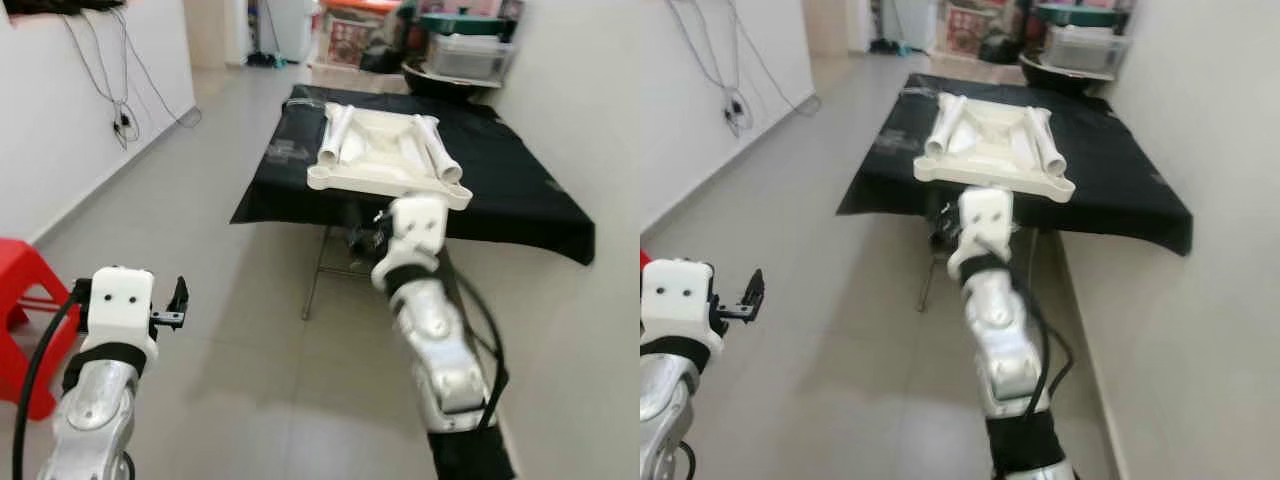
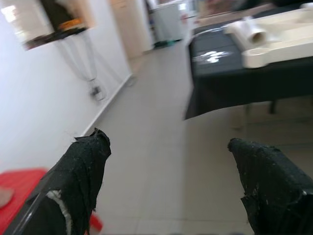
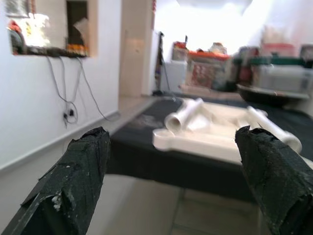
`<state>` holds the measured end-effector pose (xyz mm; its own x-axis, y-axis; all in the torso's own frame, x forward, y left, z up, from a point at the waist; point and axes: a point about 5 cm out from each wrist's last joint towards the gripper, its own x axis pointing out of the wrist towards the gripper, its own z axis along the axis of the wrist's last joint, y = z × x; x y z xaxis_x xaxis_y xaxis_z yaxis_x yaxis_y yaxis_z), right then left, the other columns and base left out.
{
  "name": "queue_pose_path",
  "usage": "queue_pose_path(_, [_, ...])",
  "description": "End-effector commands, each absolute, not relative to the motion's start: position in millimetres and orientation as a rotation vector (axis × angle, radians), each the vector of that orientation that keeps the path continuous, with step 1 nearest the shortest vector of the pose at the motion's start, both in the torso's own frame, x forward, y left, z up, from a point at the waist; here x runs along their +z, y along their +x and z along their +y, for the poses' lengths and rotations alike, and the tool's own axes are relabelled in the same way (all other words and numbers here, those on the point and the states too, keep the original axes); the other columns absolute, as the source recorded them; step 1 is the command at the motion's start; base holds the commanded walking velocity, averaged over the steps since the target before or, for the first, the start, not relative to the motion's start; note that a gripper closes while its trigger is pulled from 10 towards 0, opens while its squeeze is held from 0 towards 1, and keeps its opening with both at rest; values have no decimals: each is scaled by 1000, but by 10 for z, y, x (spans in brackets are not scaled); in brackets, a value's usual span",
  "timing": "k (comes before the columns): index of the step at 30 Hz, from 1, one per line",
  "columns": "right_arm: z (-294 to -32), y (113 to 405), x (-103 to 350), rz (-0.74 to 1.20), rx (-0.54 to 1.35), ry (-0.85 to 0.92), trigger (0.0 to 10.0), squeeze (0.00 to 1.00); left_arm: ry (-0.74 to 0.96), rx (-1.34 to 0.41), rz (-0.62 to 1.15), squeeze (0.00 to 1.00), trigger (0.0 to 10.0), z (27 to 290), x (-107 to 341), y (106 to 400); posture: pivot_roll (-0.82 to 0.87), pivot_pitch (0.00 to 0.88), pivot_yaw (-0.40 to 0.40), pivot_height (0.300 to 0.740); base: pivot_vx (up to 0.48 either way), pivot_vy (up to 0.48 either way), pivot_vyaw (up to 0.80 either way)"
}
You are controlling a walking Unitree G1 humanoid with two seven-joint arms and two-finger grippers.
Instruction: Building children table
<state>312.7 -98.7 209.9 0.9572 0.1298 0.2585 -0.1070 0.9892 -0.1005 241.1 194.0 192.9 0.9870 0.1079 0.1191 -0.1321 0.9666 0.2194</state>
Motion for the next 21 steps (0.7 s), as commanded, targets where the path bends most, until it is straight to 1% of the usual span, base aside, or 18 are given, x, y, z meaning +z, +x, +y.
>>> queue_pose_path(1, [-1001,3100,2153,-293,116,-105,10000,0,236,84,-71,0,10000,1904,1847,2429,114,0,-21,740,0,0,0])
queue_pose_path(2, [-1001,3100,2153,-293,116,-105,10000,0,236,84,-71,0,10000,1904,1847,2429,114,0,-21,740,0,0,0])
queue_pose_path(4, [-1114,3056,2047,-252,77,-131,10000,0,222,58,-67,0,10000,1840,1822,2477,82,0,-11,740,0,0,0])
queue_pose_path(6, [-1158,3035,2002,-235,61,-145,10000,0,210,56,-67,0,10000,1819,1820,2491,82,0,-11,740,0,0,0])
queue_pose_path(13, [-1469,2908,1788,-165,14,-229,10000,0,177,13,-63,0,10000,1646,1786,2433,71,0,-31,740,0,0,0])
queue_pose_path(15, [-1518,2880,1752,-150,10,-253,10000,0,172,3,-51,0,10000,1638,1767,2402,68,0,-35,740,0,0,0])
queue_pose_path(21, [-1544,2846,1723,-135,-2,-277,10000,0,193,11,-15,0,10000,1645,1685,2365,60,0,-39,740,0,0,0])
